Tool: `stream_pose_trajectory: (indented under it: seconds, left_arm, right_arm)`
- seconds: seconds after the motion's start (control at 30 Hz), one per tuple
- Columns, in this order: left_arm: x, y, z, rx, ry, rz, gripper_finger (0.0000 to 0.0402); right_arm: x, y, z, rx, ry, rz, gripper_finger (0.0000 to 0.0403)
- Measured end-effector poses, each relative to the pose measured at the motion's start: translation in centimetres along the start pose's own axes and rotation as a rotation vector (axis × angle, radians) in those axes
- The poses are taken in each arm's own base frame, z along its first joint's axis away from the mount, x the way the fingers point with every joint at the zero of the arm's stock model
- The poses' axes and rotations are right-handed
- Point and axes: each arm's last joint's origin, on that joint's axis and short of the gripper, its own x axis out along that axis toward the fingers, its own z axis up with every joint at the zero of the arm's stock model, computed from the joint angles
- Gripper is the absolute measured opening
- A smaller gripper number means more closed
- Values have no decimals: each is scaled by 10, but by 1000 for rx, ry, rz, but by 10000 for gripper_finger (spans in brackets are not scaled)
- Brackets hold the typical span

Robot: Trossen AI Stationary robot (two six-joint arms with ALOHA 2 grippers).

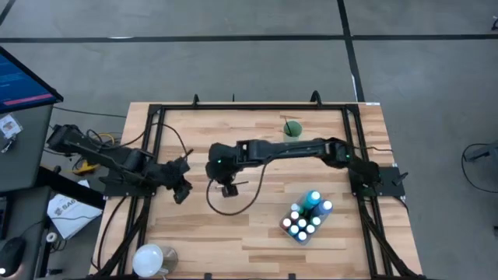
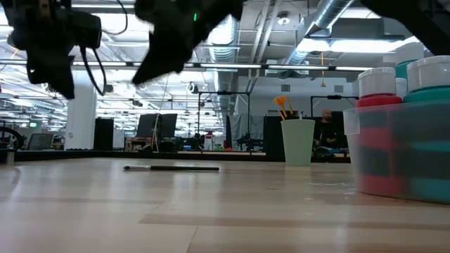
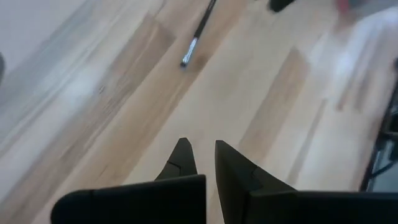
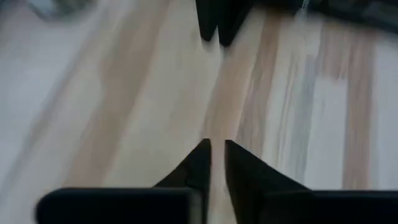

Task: Pick & Place Paint Supplies
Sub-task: Put the black paint brush into the green cup

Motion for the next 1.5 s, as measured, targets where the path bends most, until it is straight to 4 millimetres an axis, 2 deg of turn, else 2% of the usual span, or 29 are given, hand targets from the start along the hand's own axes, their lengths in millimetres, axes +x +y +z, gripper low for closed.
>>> stream_pose_trajectory:
  seconds: [0.27, 0.37, 0.47, 0.53, 0.83, 0.93, 1.07, 1.23, 1.4, 1.5]
  left_arm:
    - [-1, 1, -1, -14, 18, 0, 0]
    - [-4, 2, -1, -24, 15, -16, 0]
    - [-7, 3, -1, -26, 5, -30, 0]
    - [-8, 3, -1, -27, 0, -36, 0]
    - [-8, 3, -1, -30, 1, -35, 0]
    - [-8, 3, -1, -29, 1, -34, 0]
    - [-8, 3, -1, -28, 0, -34, 0]
    - [-8, 3, -1, -27, 0, -34, 0]
    - [-8, 3, -1, -27, -1, -33, 0]
    - [-8, 3, -1, -27, -9, -28, 0]
  right_arm:
    - [68, 1, -18, 4, -61, -2, 159]
    - [83, -1, -27, 17, -52, -8, 184]
    - [94, -6, -40, 32, 6, -15, 190]
    - [102, -8, -46, 41, 16, -17, 187]
    - [106, -7, -64, 92, 167, 1, 165]
    - [114, -4, -72, 86, 210, -22, 152]
    - [119, 5, -75, 62, 258, -103, 114]
    - [120, 12, -75, 45, 267, -102, 20]
    - [120, 15, -74, 87, 272, -110, 5]
    - [110, 16, -70, 118, 280, -113, 2]
